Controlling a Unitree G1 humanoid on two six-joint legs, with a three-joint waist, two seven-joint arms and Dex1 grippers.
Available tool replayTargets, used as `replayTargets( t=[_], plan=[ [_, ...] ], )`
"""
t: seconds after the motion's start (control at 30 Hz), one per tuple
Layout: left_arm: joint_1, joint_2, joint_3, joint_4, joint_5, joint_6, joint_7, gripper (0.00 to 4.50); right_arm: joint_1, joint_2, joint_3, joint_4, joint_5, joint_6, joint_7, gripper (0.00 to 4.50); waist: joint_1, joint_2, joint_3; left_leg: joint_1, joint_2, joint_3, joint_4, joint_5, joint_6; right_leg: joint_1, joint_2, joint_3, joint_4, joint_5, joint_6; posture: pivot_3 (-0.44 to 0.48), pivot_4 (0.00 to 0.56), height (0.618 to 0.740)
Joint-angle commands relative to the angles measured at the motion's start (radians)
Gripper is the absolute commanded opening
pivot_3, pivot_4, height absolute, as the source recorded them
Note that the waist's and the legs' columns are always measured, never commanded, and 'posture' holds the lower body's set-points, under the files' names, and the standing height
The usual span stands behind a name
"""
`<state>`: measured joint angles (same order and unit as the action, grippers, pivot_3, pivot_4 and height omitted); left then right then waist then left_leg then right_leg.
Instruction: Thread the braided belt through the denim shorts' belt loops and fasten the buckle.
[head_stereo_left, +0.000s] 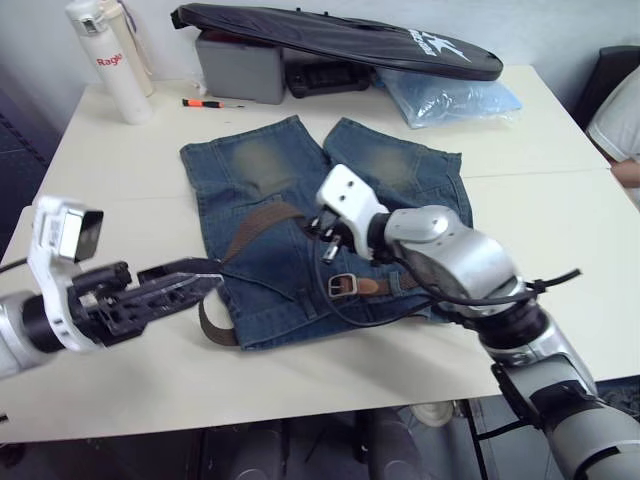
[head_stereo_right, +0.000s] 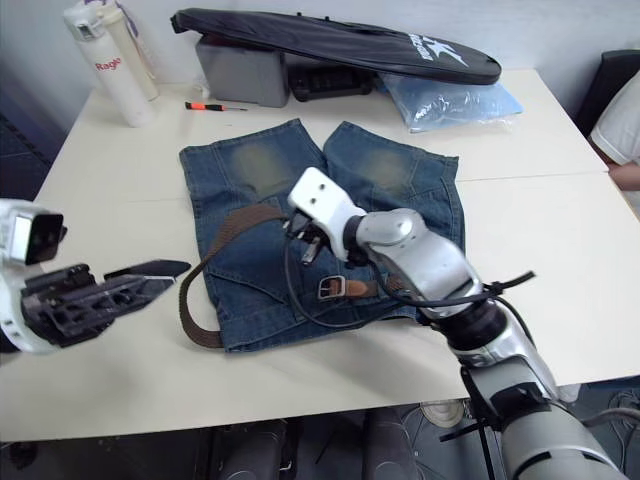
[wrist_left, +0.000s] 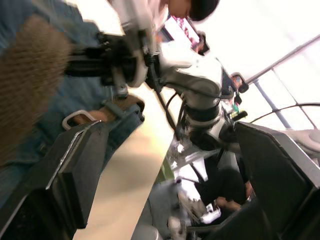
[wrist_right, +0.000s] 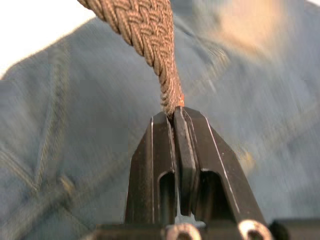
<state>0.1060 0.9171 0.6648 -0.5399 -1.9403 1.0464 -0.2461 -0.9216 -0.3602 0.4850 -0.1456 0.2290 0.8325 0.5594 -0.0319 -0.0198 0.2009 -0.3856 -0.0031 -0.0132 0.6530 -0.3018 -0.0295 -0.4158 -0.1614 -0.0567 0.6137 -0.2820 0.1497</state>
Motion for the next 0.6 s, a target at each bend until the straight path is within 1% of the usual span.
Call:
replayTargets(
  t=[0.03, 0.07, 0.1, 0.2, 0.23, 0.3, 0.37, 0.43, 0.53, 0.6],
  plan=[
    [0.086, -0.091, -0.125, -0.212, -0.032, -0.309, 0.196, 4.42, -0.037, 0.039, 0.019, 0.034, -0.047, -0.091, 0.035, 0.00, 0.008, -0.001, 0.000, 0.000, -0.001, 0.000, 0.000, 0.000, 0.001, 0.000, 0.000, 0.000, 0.000, 0.000, 0.000, 0.000, 0.150, 0.740],
    [0.105, -0.109, -0.158, -0.250, -0.032, -0.375, 0.263, 4.42, -0.040, 0.059, 0.024, 0.049, -0.057, -0.106, 0.035, 0.00, 0.012, -0.001, -0.001, -0.001, -0.001, 0.001, 0.001, -0.001, 0.001, 0.000, -0.001, 0.000, 0.000, 0.000, 0.000, 0.000, 0.150, 0.740],
    [0.105, -0.155, -0.222, -0.298, -0.032, -0.471, 0.391, 4.42, -0.026, 0.061, 0.026, 0.040, -0.064, -0.120, 0.043, 0.00, 0.014, -0.002, -0.001, -0.002, -0.001, 0.001, 0.002, -0.001, 0.002, 0.000, -0.001, 0.000, 0.000, 0.000, 0.000, 0.000, 0.150, 0.740],
    [0.059, -0.291, -0.348, -0.371, -0.032, -0.700, 0.714, 4.42, 0.008, 0.066, 0.048, 0.025, -0.103, -0.163, 0.056, 0.00, 0.017, -0.003, -0.002, -0.002, -0.002, 0.002, 0.007, -0.004, 0.006, 0.000, -0.002, 0.002, 0.002, 0.000, 0.000, 0.000, 0.150, 0.740],
    [0.046, -0.314, -0.384, -0.398, -0.032, -0.754, 0.794, 4.42, 0.021, 0.058, 0.047, 0.012, -0.111, -0.172, 0.062, 0.00, 0.020, -0.003, -0.002, -0.002, -0.002, 0.003, 0.008, -0.004, 0.006, 0.000, -0.002, 0.002, 0.004, 0.000, 0.000, 0.000, 0.150, 0.740],
    [0.021, -0.325, -0.427, -0.432, -0.032, -0.818, 0.900, 4.42, 0.037, 0.044, 0.048, 0.003, -0.143, -0.205, 0.063, 0.00, 0.025, -0.003, -0.002, -0.002, -0.002, 0.007, 0.009, -0.005, 0.006, 0.000, -0.001, 0.002, 0.004, 0.000, 0.000, 0.000, 0.150, 0.740],
    [-0.027, -0.362, -0.445, -0.437, -0.032, -0.891, 0.992, 4.42, 0.060, 0.021, 0.050, -0.002, -0.194, -0.258, 0.050, 0.00, 0.028, -0.003, -0.002, -0.002, -0.002, 0.011, 0.010, -0.005, 0.006, 0.000, -0.001, 0.003, 0.004, 0.000, 0.000, 0.000, 0.150, 0.740],
    [-0.063, -0.390, -0.476, -0.434, -0.032, -0.928, 1.045, 4.42, 0.079, 0.013, 0.046, 0.001, -0.230, -0.291, 0.036, 0.00, 0.031, -0.003, -0.002, -0.002, -0.002, 0.011, 0.011, -0.005, 0.006, 0.002, 0.000, 0.002, 0.003, 0.000, 0.000, 0.000, 0.150, 0.740],
    [-0.081, -0.393, -0.525, -0.426, -0.032, -0.915, 1.059, 4.42, 0.089, 0.028, 0.036, 0.021, -0.260, -0.314, 0.030, 0.00, 0.027, -0.003, -0.002, -0.001, -0.001, 0.011, 0.011, -0.005, 0.005, 0.003, 0.001, 0.002, 0.000, 0.000, 0.000, 0.000, 0.150, 0.740],
    [-0.088, -0.404, -0.581, -0.460, -0.032, -0.932, 1.056, 4.42, 0.092, 0.047, 0.005, 0.035, -0.274, -0.308, -0.005, 0.00, 0.027, -0.003, -0.002, -0.001, 0.000, 0.011, 0.011, -0.006, 0.004, 0.003, 0.003, 0.003, -0.001, 0.001, 0.000, 0.000, 0.150, 0.740]
  ],
)
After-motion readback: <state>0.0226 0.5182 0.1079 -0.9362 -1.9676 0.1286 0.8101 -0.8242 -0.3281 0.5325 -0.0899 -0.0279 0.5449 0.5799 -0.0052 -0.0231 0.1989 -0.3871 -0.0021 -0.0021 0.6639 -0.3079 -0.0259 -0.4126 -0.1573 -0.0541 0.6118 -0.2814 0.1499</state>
